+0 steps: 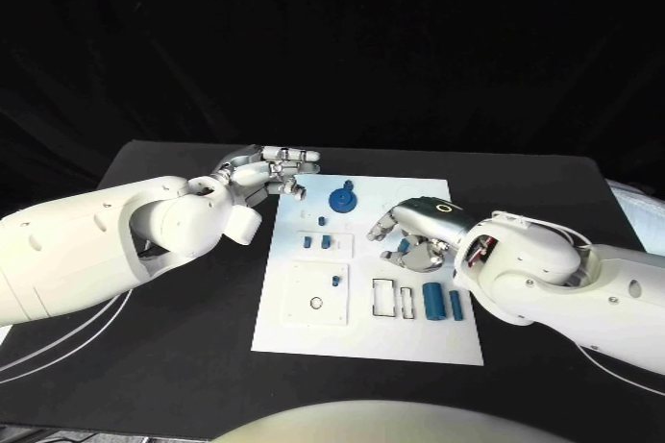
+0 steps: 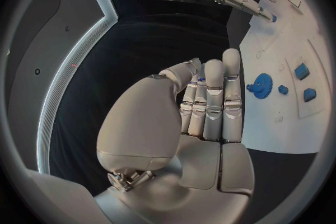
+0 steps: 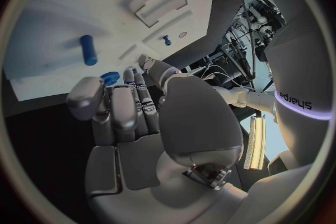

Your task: Assemble the parts on the task board

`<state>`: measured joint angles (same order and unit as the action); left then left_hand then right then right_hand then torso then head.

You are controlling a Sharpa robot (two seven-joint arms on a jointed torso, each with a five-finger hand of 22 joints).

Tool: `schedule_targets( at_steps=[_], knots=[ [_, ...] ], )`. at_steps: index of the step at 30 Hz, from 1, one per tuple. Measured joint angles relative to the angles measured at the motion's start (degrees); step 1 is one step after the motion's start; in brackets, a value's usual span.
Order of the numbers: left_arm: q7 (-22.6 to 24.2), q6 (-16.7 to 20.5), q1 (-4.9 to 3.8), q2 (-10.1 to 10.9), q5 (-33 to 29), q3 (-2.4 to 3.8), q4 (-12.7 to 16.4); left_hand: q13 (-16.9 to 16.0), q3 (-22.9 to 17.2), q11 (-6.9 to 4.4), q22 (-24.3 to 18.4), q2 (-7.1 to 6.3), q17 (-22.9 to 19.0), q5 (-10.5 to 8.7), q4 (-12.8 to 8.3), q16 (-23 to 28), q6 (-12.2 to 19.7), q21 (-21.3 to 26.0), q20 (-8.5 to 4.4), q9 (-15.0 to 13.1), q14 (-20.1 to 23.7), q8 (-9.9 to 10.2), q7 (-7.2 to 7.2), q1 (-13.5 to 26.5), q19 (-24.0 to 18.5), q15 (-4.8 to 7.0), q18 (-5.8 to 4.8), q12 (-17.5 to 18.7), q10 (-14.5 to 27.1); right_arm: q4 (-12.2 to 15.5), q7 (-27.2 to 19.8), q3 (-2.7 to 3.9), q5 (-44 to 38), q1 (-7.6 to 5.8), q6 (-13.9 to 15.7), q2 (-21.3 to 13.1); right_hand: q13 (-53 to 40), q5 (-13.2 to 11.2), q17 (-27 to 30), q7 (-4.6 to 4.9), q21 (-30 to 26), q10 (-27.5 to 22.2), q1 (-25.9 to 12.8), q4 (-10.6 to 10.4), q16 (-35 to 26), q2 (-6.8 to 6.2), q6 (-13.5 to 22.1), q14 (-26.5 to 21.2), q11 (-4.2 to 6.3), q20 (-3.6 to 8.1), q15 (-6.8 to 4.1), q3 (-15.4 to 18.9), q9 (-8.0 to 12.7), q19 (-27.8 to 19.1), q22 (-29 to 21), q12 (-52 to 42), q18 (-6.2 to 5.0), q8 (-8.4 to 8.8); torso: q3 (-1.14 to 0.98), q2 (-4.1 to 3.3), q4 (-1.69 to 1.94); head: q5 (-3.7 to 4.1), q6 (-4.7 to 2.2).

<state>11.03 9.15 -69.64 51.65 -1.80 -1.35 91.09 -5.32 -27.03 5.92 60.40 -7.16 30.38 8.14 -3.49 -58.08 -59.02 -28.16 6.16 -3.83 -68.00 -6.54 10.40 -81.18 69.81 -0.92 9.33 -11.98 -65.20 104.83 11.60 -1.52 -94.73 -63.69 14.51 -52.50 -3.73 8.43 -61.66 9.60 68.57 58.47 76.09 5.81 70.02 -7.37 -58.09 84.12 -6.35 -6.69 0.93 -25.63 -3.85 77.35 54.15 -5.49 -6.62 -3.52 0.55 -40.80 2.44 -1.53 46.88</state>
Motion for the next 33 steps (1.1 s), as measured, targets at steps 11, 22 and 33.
schedule_targets(
  at_steps=[11, 22, 33],
  knots=[
    [-0.1, 0.0, 0.0, 0.0, 0.0, -0.01, 0.1, 0.0, 0.1, 0.0, 0.0, 0.0, 0.0, 0.0, -0.1, 0.0, 0.0, 0.0, 0.13, 0.0, 0.0, 0.0, 0.0, 0.0, -0.1, 0.0, -0.01, 0.0, 0.0, -1.0, 2.8, 0.0, -1.4, -1.08, -1.5, -3.4, 0.1, -0.5, 0.3, -1.62, 0.0, -0.8, -0.3, -0.8, 0.0, -0.28, 0.4, 0.0, 0.78, 0.45, -0.44, 2.8, 0.0, 0.0, 0.0, 0.0, 0.0, 0.0, -0.02, -0.09, 0.01, 0.89, -0.68],
    [-0.1, -0.1, 0.0, 0.0, 0.1, -0.03, 0.0, 0.0, 0.2, 0.0, 0.0, 0.0, -0.1, 0.0, -0.2, 0.0, 0.0, 0.0, 0.21, 0.0, 0.0, 0.0, 0.0, 0.0, -0.2, -0.01, 0.0, -0.2, 0.0, -2.3, 4.0, 0.0, -2.5, -1.16, -3.5, -2.8, 0.1, -0.5, 0.7, -1.84, 0.0, 0.5, 0.3, -1.0, -0.3, 0.33, -0.9, -0.2, 1.4, 0.65, -0.64, 3.3, -0.2, 0.2, 0.0, -0.6, 0.0, -0.39, 0.03, -0.08, 0.17, 1.02, -0.69],
    [-0.2, -0.2, 0.01, -0.1, 0.1, -0.05, -0.1, 0.0, 0.2, 0.0, 0.0, 0.0, -0.1, 0.0, -0.2, 0.0, 0.0, 0.0, 0.21, 0.0, 0.0, 0.0, -0.01, 0.0, -0.2, -0.01, -0.01, -0.2, 0.0, -3.0, 4.2, 0.0, -2.4, -1.12, -6.4, -1.8, 0.1, -0.8, 0.9, -2.04, 0.0, 5.0, 0.9, -1.6, -0.4, 0.94, -4.1, -0.2, 1.8, 1.06, -1.06, 2.7, -0.6, 0.6, 0.6, -1.9, 0.0, -0.89, 0.03, -0.09, 0.12, 0.93, -0.48]
  ],
)
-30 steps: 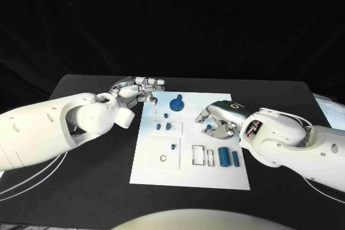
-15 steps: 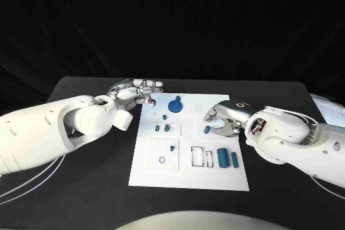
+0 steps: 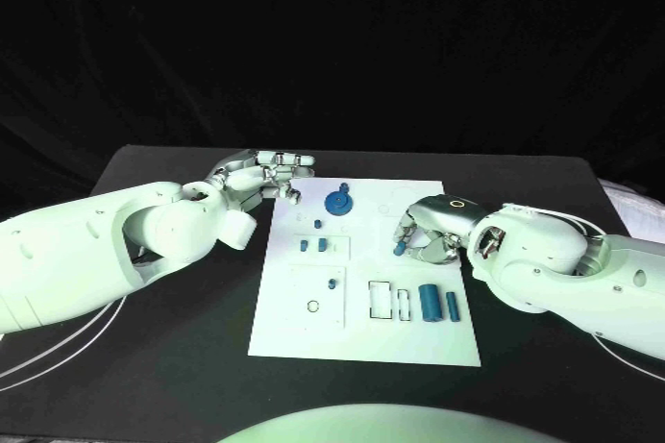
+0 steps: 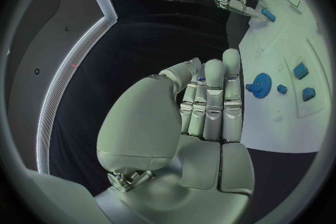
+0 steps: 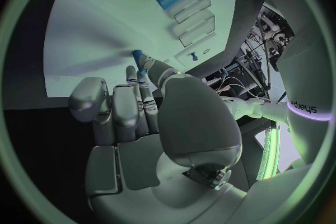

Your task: Assemble the parts on the task board

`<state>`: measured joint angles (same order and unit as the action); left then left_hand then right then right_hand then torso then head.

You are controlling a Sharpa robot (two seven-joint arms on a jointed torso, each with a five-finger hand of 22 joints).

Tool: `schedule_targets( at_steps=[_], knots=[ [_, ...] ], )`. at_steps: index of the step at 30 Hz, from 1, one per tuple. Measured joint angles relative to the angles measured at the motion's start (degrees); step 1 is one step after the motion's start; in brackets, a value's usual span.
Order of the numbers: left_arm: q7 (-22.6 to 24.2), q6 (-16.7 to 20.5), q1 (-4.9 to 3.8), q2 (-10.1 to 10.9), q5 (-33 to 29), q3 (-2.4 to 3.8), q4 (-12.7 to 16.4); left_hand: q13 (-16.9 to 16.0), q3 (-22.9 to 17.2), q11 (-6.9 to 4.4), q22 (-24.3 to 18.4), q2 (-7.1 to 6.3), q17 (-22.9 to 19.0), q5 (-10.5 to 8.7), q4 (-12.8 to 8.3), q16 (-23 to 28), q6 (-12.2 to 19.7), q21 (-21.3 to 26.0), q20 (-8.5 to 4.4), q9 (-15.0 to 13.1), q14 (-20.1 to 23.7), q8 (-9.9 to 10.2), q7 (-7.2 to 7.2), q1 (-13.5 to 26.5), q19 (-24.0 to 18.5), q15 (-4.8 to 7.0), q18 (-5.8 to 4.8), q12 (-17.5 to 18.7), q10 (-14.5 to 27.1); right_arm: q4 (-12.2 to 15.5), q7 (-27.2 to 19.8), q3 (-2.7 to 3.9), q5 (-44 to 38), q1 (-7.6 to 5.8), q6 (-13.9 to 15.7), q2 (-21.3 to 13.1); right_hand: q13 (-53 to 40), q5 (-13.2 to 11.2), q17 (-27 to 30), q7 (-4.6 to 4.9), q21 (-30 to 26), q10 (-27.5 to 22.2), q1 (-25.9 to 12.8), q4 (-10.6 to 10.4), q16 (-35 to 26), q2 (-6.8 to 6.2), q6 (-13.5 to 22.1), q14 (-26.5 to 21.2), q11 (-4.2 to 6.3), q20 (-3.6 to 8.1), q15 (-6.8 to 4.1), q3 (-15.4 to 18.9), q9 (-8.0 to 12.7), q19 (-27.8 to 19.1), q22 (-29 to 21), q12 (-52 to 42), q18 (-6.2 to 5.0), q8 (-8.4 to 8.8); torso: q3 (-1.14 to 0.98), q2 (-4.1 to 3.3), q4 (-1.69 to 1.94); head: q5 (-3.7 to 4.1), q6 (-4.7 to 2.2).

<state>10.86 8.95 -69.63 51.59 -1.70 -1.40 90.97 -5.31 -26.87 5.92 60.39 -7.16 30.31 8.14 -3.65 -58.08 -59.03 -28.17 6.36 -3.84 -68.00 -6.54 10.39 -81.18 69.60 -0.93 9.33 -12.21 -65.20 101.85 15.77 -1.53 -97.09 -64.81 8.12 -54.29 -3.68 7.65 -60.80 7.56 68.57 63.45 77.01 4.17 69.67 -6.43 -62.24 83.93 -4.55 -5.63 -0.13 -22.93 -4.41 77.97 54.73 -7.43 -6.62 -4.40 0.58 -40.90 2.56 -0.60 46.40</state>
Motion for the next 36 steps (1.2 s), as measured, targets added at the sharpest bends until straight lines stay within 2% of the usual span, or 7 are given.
schedule_targets(
  at_steps=[16, 26, 29, 36],
  knots=[
    [-0.2, -0.5, 0.01, -0.1, 0.1, -0.1, -0.1, -0.1, 0.0, 0.2, 0.0, 0.0, -0.1, 0.0, -0.3, 0.0, 0.0, 0.0, -0.21, 0.0, 0.2, 0.0, 0.0, 0.0, -0.2, 0.2, -0.01, -0.3, 0.2, -0.8, 0.0, 0.08, 0.1, 0.02, -1.0, 1.4, 0.0, -0.6, -0.1, 0.11, 0.0, 0.9, 0.0, -0.3, 0.0, 0.0, -0.9, 0.0, 0.07, 0.2, 0.0, -0.3, -0.1, 0.2, 0.2, 0.0, 0.0, 0.0, -0.02, 0.0, 0.05, -0.16, 0.27],
    [-0.6, -0.9, 0.01, -0.1, 0.2, -0.15, -0.1, -0.1, 0.0, 0.2, 0.0, 0.0, -0.2, 0.0, -0.3, 0.0, 0.0, 0.0, -0.21, 0.0, 0.2, 0.0, 0.0, 0.0, -0.2, 0.2, 0.0, -0.3, 0.2, -1.4, 0.2, 0.08, 0.1, 0.03, -0.9, 1.8, 0.0, -0.9, -0.6, -0.42, 0.4, 3.5, -0.1, -0.9, 0.4, 0.95, -3.3, 0.1, 0.54, 0.65, -0.54, -0.9, -0.3, 0.7, 0.8, 0.0, 0.01, -0.66, -0.02, 0.02, 0.02, -0.19, 0.38],
    [-0.7, -1.0, 0.01, -0.1, 0.3, -0.15, -0.1, -0.1, 0.0, 0.2, 0.0, 0.0, -0.2, 0.0, -0.3, 0.0, 0.0, 0.0, -0.21, 0.0, 0.2, 0.0, 0.0, 0.0, -0.2, 0.2, 0.0, -0.3, 0.2, -1.4, 0.2, 0.06, 0.1, 0.04, -0.7, 1.8, 0.0, -2.6, -1.6, -0.68, 1.2, 4.6, 0.5, -1.0, 1.3, 1.54, -4.4, 0.0, 0.93, 1.05, -0.87, -1.5, -0.4, 1.1, 1.8, -0.2, 0.01, -1.0, -0.02, 0.03, 0.02, -0.19, 0.38],
    [-0.8, -1.1, 0.01, -0.1, 0.3, -0.16, -0.2, -0.1, 0.0, 0.2, 0.0, 0.0, -0.2, 0.0, -0.3, 0.0, 0.0, 0.0, -0.21, 0.0, 0.2, 0.0, 0.0, 0.0, -0.2, 0.2, 0.0, -0.3, 0.2, -0.4, 0.0, 0.02, 0.5, 0.11, 1.6, 1.2, -0.1, -3.4, -2.8, -0.93, 1.8, 5.8, 0.9, -0.9, 2.2, 2.29, -5.6, 0.0, 1.02, 1.42, -1.22, -2.1, -0.8, 1.4, 3.0, -0.2, 0.0, -1.48, -0.02, 0.07, 0.01, -0.1, 0.25]
  ],
)
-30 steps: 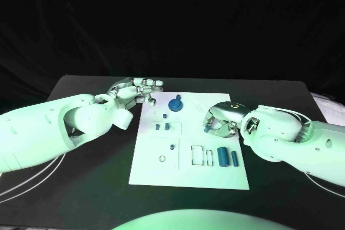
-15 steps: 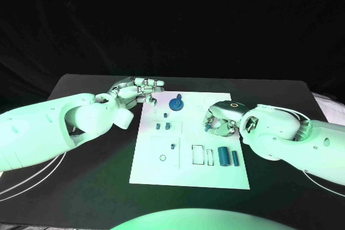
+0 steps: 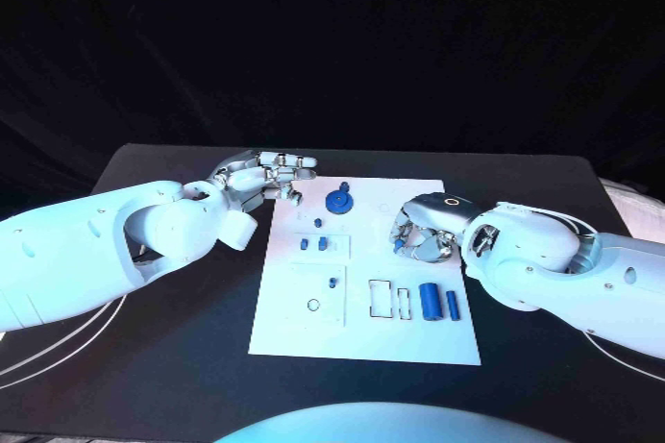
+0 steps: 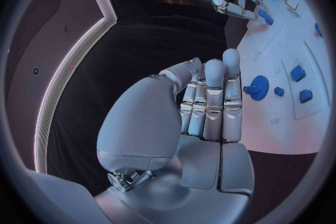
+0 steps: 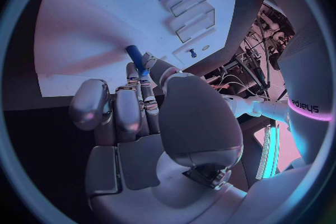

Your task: Assemble the parts on the task board

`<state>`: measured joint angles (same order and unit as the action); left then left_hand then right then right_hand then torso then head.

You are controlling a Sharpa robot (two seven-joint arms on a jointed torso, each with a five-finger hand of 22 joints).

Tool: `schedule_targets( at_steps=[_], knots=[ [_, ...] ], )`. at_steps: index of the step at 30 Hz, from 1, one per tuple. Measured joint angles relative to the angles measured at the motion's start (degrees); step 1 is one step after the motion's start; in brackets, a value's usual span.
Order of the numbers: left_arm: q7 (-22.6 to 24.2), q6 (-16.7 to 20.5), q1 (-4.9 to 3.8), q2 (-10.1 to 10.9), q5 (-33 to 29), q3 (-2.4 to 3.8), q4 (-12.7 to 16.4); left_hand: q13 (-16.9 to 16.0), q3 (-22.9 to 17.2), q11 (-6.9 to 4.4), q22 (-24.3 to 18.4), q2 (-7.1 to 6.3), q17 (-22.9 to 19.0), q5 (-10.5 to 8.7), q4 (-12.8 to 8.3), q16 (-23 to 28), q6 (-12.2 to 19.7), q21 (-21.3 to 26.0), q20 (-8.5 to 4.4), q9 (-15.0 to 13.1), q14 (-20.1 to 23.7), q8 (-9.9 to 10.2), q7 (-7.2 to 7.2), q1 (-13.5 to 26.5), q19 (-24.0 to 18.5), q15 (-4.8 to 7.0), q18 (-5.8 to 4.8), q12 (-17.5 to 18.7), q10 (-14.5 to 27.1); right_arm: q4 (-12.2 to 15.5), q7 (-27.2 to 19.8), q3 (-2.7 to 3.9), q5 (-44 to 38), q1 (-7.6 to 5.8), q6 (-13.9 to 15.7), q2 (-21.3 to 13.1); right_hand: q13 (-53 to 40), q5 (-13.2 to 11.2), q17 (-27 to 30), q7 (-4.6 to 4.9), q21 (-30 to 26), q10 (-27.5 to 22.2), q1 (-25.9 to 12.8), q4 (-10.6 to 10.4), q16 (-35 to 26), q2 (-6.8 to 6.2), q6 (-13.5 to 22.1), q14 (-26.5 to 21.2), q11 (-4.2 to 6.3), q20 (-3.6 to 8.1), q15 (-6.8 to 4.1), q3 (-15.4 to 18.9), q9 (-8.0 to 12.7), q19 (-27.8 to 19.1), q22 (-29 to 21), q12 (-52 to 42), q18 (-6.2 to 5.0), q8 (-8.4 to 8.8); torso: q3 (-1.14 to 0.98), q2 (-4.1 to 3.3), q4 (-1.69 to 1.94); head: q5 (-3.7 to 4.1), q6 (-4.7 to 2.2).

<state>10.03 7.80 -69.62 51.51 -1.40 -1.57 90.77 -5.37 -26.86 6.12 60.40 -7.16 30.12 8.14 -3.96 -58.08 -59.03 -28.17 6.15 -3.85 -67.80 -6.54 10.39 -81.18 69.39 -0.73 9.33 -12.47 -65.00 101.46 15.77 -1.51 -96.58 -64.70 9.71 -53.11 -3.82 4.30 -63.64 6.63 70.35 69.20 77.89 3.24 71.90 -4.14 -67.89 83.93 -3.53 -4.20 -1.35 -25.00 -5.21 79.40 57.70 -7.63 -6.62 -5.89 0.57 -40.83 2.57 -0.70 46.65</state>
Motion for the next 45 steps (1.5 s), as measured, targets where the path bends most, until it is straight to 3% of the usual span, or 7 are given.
schedule_targets(
  at_steps=[13, 22, 31, 45],
  knots=[
    [-0.1, -0.1, 0.0, 0.0, 0.0, -0.01, 0.0, 0.0, 0.0, 0.0, 0.0, 0.0, -0.1, 0.0, 0.0, 0.0, 0.0, 0.0, 0.0, 0.0, 0.0, 0.0, 0.0, 0.0, 0.0, 0.0, -0.01, 0.0, 0.0, 4.5, -0.5, 0.36, 2.7, -0.81, 3.4, -1.5, 0.0, -0.2, 0.0, 0.01, 0.0, 0.2, -0.1, 0.3, 0.0, 0.17, 0.0, 0.0, 0.21, 0.0, 0.0, -0.3, -0.1, 0.0, 0.0, 0.0, 0.0, 0.01, 0.04, -0.04, 0.08, -0.07, -0.06],
    [-0.1, -0.1, 0.01, 0.0, 0.1, -0.03, 0.0, 0.0, 0.0, 0.0, 0.0, 0.0, 0.0, 0.0, 0.0, 0.0, 0.0, 0.0, 0.0, 0.0, 0.0, 0.0, 0.0, 0.0, 0.0, 0.0, 0.0, 0.0, 0.0, 7.0, -1.3, 0.31, 4.5, 0.15, 4.0, 3.7, 0.0, -0.3, 0.2, 0.0, 0.0, 0.5, 0.2, 0.5, 0.0, 0.46, 0.0, 0.0, 0.1, -0.01, 0.01, -0.5, -0.4, 0.0, -0.4, 0.3, 0.0, 0.36, 0.1, -0.04, 0.19, -0.9, 0.44],
    [-0.1, -0.2, 0.06, -0.7, 0.1, -0.02, -0.2, 0.0, 0.0, 0.0, 0.0, 0.0, 0.0, 0.0, 0.0, 0.0, 0.0, 0.0, 0.0, 0.0, 0.0, 0.0, 0.0, 0.0, 0.0, -0.01, 0.0, 0.0, 0.0, 5.9, -2.7, -0.23, 4.9, 2.73, 4.2, 9.5, 0.1, -0.1, 0.3, 0.0, 0.0, 0.5, 0.2, 0.5, 0.0, 0.45, 0.0, 0.0, 0.11, -0.01, 0.01, -0.5, -0.4, 0.0, -0.5, 0.5, 0.0, 0.15, 0.17, -0.04, 0.2, -1.66, 0.77],
    [-0.1, -0.3, 0.12, -1.0, 0.1, -0.02, -0.4, 0.0, 0.0, 0.0, 0.0, 0.0, 0.0, 0.0, 0.0, 0.0, 0.0, 0.0, 0.0, 0.0, 0.0, 0.0, 0.0, 0.0, 0.0, -0.01, 0.0, 0.0, 0.0, 2.4, -3.8, -0.9, 4.6, 5.36, 3.8, 12.8, 0.1, 0.2, 0.5, -0.06, 0.0, 0.5, 0.2, 0.5, 0.0, 0.45, 0.2, 0.0, 0.13, -0.01, 0.01, -0.4, -0.3, 0.0, -0.7, 0.7, 0.0, 0.16, 0.03, -0.1, 0.12, -2.46, 1.25]
  ],
)
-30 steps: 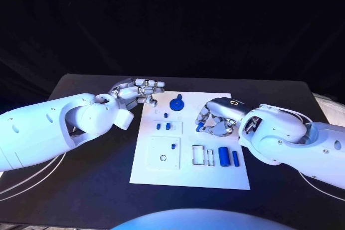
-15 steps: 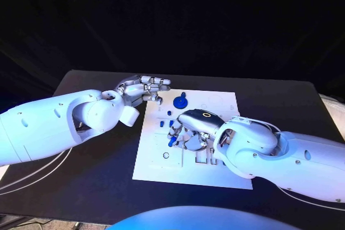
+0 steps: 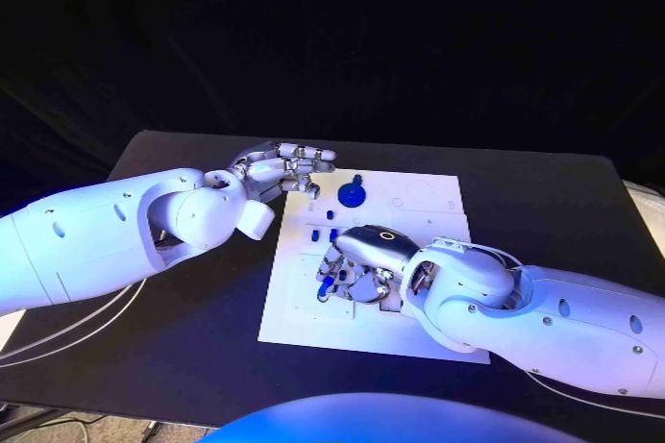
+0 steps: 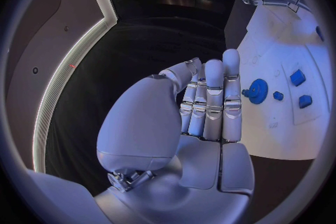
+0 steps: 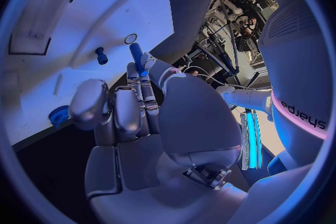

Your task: Assemble the parts on the task board

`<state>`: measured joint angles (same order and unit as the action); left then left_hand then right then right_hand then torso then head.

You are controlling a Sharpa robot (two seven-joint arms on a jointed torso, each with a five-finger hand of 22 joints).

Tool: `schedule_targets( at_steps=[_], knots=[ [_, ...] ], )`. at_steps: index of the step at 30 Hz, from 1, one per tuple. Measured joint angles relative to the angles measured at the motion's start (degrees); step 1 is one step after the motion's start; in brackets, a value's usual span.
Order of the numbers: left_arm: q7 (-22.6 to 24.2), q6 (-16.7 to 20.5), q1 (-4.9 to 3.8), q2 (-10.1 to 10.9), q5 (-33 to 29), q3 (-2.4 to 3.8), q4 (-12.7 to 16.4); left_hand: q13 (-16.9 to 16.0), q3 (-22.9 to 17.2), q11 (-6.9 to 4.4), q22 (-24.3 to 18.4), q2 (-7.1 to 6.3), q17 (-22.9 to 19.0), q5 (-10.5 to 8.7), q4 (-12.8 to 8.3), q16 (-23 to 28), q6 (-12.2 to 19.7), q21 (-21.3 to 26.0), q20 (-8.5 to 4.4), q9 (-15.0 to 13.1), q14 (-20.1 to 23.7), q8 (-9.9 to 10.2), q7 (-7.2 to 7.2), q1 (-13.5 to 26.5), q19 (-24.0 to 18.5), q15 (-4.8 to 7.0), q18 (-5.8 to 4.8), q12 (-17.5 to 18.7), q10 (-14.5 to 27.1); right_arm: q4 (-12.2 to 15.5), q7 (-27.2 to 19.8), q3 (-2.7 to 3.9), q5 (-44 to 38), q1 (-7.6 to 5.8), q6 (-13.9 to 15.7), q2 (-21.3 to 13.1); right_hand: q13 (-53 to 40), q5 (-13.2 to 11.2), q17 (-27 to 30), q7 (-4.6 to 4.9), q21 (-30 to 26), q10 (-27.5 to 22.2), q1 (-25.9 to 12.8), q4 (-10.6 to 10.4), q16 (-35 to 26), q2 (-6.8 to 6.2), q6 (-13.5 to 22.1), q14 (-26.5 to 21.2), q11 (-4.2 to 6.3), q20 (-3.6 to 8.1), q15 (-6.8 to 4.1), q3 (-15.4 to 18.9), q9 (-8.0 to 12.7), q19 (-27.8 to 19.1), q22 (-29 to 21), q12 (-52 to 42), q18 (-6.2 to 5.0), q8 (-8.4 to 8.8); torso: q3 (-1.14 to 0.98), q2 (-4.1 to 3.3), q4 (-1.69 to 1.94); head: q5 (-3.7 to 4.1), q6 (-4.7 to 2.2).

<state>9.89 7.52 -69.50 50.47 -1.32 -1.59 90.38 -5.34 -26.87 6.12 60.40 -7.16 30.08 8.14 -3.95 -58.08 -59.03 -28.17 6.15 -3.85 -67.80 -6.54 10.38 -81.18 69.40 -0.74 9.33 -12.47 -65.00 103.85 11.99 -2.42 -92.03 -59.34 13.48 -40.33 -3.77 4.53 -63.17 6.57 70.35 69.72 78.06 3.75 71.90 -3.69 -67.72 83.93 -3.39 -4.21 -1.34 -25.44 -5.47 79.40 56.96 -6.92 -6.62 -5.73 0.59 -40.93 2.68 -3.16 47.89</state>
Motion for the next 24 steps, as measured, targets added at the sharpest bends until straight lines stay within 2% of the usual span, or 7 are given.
schedule_targets(
  at_steps=[24],
  knots=[
    [-0.1, -0.2, 0.01, 0.0, 0.0, 0.0, -0.1, 0.0, 0.0, 0.0, 0.0, 0.0, 0.0, 0.0, 0.0, 0.0, 0.0, 0.0, 0.0, 0.0, 0.0, 0.0, 0.0, 0.0, 0.0, 0.0, 0.0, 0.0, 0.0, -1.9, 0.1, -0.1, -1.5, 0.4, -2.9, 1.2, 0.1, 0.0, 0.1, 0.33, 0.0, 0.1, 0.2, -0.1, 0.0, 0.22, 0.1, 0.0, 0.06, 0.0, 0.0, -0.2, 0.0, 0.0, -0.1, 0.6, 0.0, 0.36, 0.0, 0.01, 0.01, -0.18, 0.54]
  ],
)
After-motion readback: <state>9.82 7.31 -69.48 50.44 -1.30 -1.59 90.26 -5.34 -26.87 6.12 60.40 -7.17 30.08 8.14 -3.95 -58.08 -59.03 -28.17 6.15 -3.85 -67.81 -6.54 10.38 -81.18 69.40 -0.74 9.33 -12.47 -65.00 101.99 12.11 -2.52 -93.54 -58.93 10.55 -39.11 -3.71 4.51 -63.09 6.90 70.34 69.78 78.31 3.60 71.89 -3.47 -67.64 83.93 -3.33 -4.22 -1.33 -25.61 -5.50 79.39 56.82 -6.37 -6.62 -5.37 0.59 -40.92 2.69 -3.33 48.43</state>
